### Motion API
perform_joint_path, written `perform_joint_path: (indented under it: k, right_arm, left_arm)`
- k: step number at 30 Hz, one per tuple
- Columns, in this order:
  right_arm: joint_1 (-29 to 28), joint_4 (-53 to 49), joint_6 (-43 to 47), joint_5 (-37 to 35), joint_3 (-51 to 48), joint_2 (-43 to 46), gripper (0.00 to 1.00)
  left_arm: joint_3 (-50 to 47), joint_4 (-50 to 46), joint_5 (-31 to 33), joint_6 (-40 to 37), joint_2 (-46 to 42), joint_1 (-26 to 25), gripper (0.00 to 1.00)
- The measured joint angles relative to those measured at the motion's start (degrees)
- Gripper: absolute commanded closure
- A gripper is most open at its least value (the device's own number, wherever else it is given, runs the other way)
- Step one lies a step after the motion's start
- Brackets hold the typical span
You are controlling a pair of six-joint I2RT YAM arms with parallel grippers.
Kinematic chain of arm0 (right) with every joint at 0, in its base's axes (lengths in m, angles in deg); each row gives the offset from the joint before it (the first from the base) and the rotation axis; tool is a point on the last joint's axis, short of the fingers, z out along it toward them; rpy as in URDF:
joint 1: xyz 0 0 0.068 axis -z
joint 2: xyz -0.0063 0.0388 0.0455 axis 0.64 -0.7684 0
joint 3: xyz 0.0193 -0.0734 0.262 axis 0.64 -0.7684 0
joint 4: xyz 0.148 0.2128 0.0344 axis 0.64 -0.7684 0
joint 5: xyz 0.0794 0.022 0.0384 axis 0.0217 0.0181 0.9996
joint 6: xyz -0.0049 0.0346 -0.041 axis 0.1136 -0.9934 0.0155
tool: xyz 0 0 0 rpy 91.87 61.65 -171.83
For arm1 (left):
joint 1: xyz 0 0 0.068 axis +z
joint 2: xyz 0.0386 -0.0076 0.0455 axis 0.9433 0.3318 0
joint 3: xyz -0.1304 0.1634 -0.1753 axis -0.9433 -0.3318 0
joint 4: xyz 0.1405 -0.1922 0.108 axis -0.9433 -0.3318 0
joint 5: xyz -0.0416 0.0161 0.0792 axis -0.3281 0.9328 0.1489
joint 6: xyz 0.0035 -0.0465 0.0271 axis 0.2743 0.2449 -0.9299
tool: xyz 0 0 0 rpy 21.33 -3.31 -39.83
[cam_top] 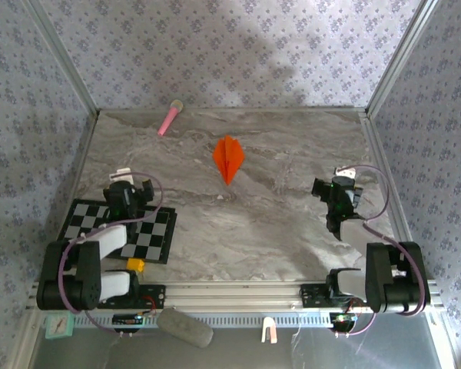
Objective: Fold a paper plane with a square sheet of paper (pick it up from the middle)
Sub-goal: Reset both arms
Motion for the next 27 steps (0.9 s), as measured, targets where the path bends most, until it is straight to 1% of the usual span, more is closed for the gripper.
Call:
perform_joint_path:
  k: [4, 8, 12, 15, 17, 21, 27]
  right_arm:
    - [0.24, 6.51, 2.80, 3.41, -0.33, -3.06, 0.00]
    - [0.72, 11.58, 5.11, 5.88, -0.33, -5.88, 0.00]
    - [1.86, 16.28, 6.08, 8.04, -0.33, -9.77, 0.00]
    - [2.45, 19.12, 6.14, 9.27, -0.33, -13.66, 0.00]
    - [2.60, 19.58, 6.14, 9.70, -0.31, -15.32, 0.00]
    - [2.95, 19.76, 6.14, 10.56, -0.22, -15.67, 0.00]
    - [2.95, 19.80, 6.14, 10.88, -0.11, -15.67, 0.00]
  left_arm:
    - [0.00, 5.20, -2.78, -2.38, 2.54, 0.13, 0.00]
    - [0.22, 10.21, -5.27, -4.13, 7.87, 0.76, 0.00]
    - [0.76, 12.39, -6.93, -4.94, 12.90, 1.03, 0.00]
    - [1.36, 13.00, -7.80, -4.98, 14.19, 1.57, 0.00]
    - [2.29, 13.05, -8.15, -4.79, 14.60, 2.34, 0.00]
    - [3.45, 13.31, -8.50, -4.17, 14.69, 3.41, 0.00]
    - [3.52, 13.18, -8.66, -3.93, 14.71, 3.48, 0.00]
